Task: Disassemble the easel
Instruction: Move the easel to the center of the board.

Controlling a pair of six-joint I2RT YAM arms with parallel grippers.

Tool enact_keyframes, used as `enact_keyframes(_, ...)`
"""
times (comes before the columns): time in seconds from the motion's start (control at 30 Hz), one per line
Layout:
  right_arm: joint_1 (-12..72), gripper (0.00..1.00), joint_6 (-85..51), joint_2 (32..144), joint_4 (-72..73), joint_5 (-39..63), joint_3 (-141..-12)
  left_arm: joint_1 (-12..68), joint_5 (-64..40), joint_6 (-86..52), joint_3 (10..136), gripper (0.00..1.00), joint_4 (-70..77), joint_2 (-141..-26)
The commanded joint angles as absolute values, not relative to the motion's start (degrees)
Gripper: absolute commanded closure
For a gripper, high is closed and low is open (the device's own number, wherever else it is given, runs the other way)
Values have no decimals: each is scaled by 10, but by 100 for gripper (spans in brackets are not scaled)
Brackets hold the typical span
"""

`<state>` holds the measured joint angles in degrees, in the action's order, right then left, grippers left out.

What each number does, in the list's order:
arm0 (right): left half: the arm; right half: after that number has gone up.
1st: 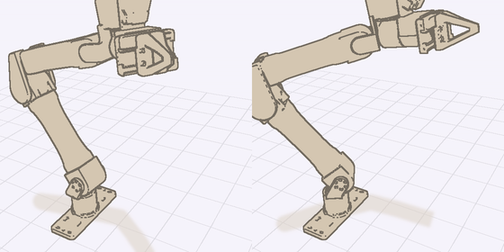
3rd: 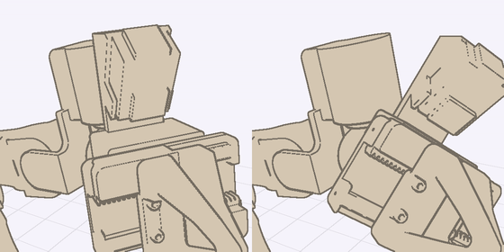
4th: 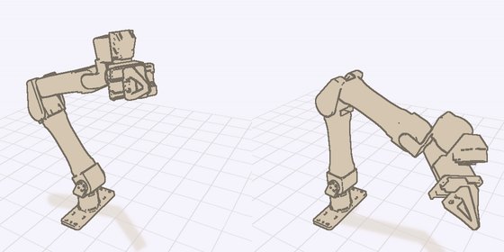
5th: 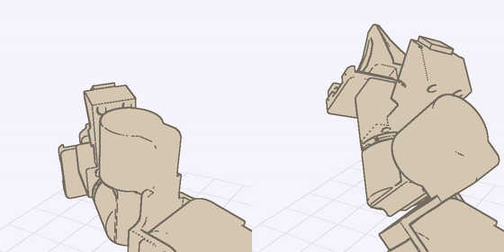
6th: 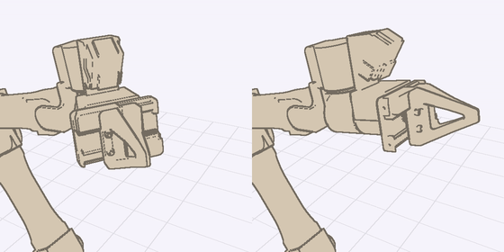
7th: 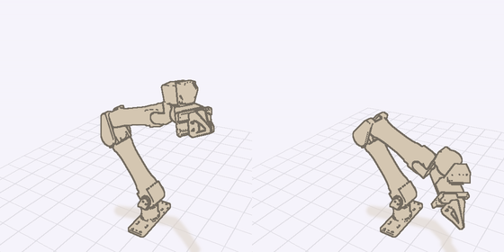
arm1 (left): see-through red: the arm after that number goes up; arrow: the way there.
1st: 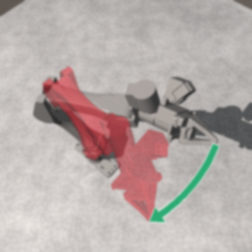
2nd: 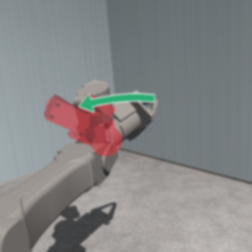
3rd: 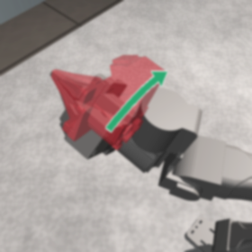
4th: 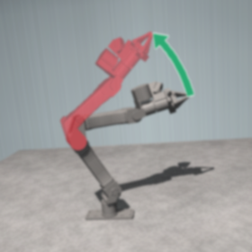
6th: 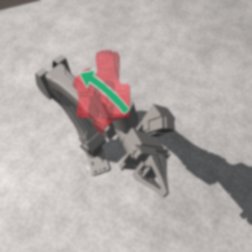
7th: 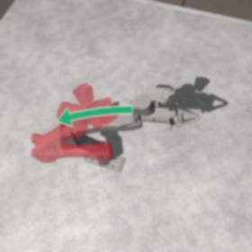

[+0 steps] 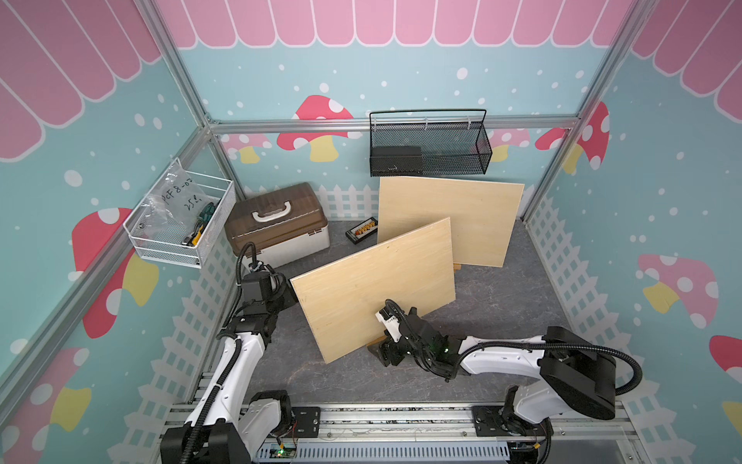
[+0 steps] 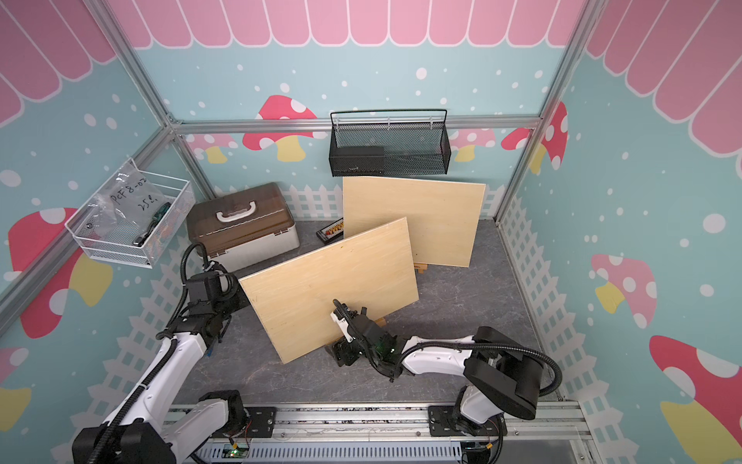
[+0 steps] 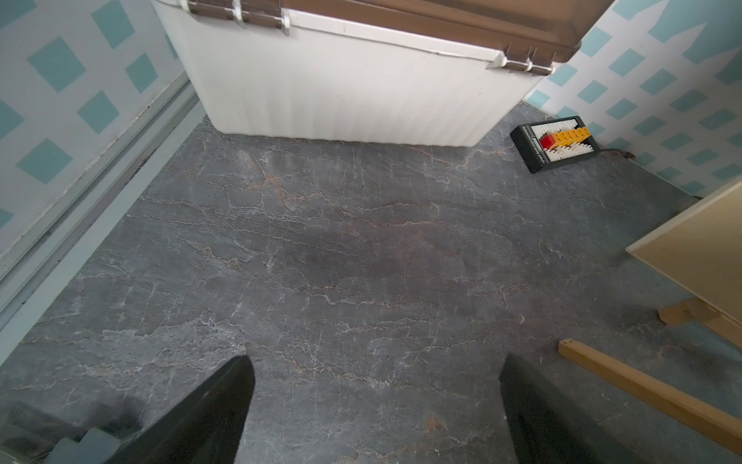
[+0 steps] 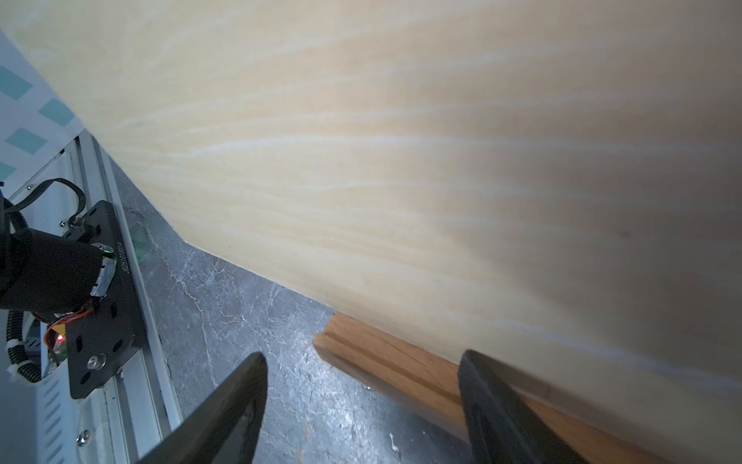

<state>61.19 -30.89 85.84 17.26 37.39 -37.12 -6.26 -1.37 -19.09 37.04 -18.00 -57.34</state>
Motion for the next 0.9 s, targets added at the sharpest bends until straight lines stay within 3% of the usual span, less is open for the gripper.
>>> enact_keyframes(0.0,612,22,-303,880,163,352,-394,-65,-24,-189,377,1,-197,-567)
enact_keyframes(0.5,583,22,-319,932,156,229,-476,-66,-11,-191,370,1,-231,-540)
enact_keyframes(0.87,562,22,-336,997,165,202,-551,-66,10,-198,374,1,-249,-533)
